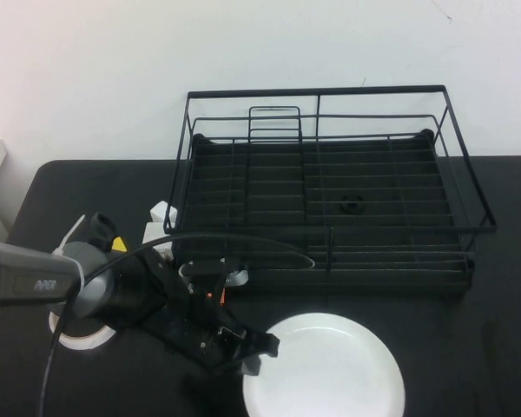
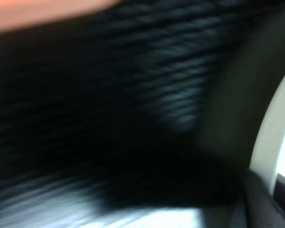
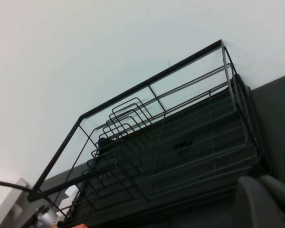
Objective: Place plate on rack
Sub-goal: Pick up the plate from the table, then hand over the plate
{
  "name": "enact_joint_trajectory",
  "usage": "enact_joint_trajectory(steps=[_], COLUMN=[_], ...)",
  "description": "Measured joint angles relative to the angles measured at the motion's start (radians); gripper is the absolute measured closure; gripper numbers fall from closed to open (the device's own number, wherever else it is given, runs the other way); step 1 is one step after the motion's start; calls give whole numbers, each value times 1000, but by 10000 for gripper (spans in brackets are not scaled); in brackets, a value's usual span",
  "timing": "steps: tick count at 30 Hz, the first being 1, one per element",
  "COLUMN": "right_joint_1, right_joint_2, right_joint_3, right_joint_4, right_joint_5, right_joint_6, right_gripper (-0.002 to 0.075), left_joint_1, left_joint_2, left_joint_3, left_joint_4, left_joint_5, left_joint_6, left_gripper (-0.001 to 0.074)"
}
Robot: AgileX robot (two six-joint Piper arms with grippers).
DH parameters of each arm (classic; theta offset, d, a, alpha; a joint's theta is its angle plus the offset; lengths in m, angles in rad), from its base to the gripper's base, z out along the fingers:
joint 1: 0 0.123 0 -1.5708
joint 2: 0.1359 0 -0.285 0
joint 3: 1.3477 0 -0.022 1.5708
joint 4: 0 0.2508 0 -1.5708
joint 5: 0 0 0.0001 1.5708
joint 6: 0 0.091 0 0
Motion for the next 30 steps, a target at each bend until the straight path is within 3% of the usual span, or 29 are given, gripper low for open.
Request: enact_joint_trajectory(steps=[9, 18, 23, 26, 28, 30], right_joint_1=[0, 0, 0, 0, 0, 0], right_joint_2=[0, 0, 9, 89, 174, 271], right_joint_3=[0, 0, -19, -83, -137, -210], right_joint_4=[0, 4, 5, 5, 5, 5], right_joint_5=[0, 45, 132, 162, 187, 222], right_joint_6=[0, -6, -4, -6, -25, -67], right_gripper=[718, 718, 704, 635, 541, 389], left_joint_1=[133, 149, 143, 129, 110, 84], left_joint_2=[8, 6, -60, -146, -210, -280], left_joint_3=[7, 7, 7, 7, 7, 7], left_joint_4=[-491, -570, -581, -581, -581, -581], left_joint_5=[320, 444, 402, 328, 270, 205], left_joint_6=[480, 634, 698, 752, 783, 820], left_gripper=[734, 734, 734, 734, 734, 734])
